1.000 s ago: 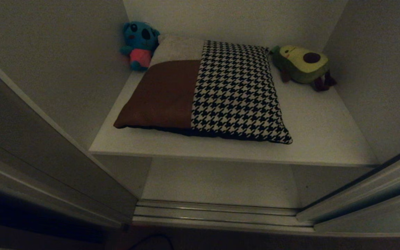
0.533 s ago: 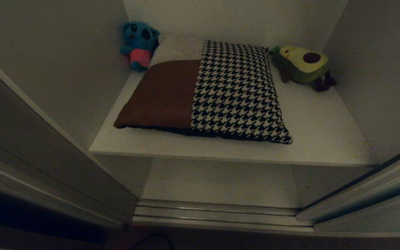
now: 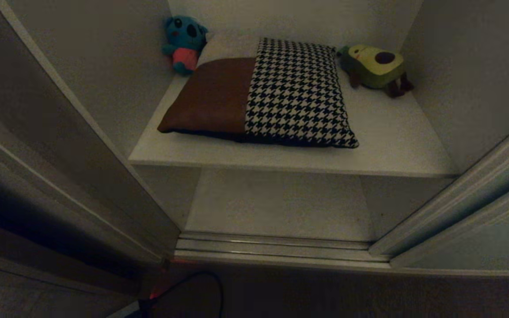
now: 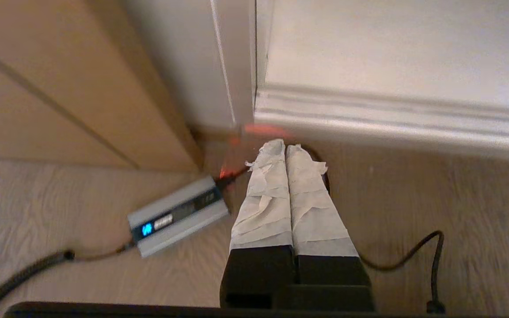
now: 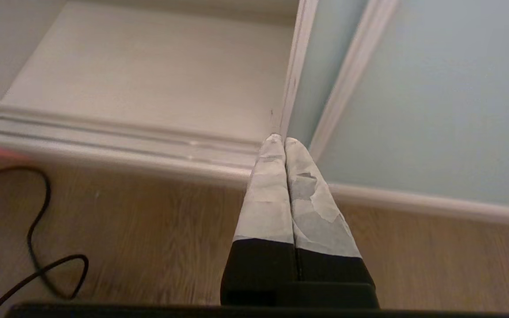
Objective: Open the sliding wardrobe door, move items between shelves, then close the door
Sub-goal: Close the door
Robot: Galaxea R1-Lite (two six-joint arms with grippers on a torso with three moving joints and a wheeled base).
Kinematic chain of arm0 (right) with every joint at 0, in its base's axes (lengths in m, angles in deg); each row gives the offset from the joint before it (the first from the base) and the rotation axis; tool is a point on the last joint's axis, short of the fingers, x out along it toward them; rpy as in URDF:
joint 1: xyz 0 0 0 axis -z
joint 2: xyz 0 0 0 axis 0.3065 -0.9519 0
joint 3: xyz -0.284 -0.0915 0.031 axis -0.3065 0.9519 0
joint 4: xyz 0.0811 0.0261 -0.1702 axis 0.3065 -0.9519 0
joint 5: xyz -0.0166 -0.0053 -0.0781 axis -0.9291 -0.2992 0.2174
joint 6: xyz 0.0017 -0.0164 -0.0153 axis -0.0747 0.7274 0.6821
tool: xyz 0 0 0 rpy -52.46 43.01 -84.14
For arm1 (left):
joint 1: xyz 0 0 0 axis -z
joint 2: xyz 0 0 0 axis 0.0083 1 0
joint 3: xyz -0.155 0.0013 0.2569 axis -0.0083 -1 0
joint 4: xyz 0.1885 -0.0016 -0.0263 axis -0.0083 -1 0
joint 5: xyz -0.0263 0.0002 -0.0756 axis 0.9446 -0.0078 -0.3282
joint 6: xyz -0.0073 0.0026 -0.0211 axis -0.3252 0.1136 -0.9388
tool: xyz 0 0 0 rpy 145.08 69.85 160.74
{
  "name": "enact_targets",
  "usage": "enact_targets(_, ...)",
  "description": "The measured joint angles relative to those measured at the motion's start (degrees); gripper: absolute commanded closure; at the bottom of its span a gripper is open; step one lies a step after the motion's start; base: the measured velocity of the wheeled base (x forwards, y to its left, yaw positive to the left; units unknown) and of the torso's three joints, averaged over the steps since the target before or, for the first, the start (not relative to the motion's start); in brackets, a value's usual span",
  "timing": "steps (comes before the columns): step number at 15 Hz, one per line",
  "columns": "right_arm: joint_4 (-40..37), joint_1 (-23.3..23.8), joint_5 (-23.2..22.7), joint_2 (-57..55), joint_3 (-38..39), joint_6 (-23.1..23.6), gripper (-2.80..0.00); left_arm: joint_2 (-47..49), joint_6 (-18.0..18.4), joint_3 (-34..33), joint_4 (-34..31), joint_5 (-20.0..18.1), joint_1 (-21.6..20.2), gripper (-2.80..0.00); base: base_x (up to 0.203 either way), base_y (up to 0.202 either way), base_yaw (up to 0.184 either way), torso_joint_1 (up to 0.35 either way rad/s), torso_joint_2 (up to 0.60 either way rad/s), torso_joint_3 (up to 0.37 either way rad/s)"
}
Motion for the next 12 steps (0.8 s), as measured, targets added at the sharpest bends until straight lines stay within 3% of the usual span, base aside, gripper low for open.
enact_targets(12,0.0,0.0,0.0,0.0,0.0,0.0,0.00,0.0,0.0,0.0,0.0,0.0,0.0,0.00,-0.006,0.000,0.000,0.000,0.00,0.001)
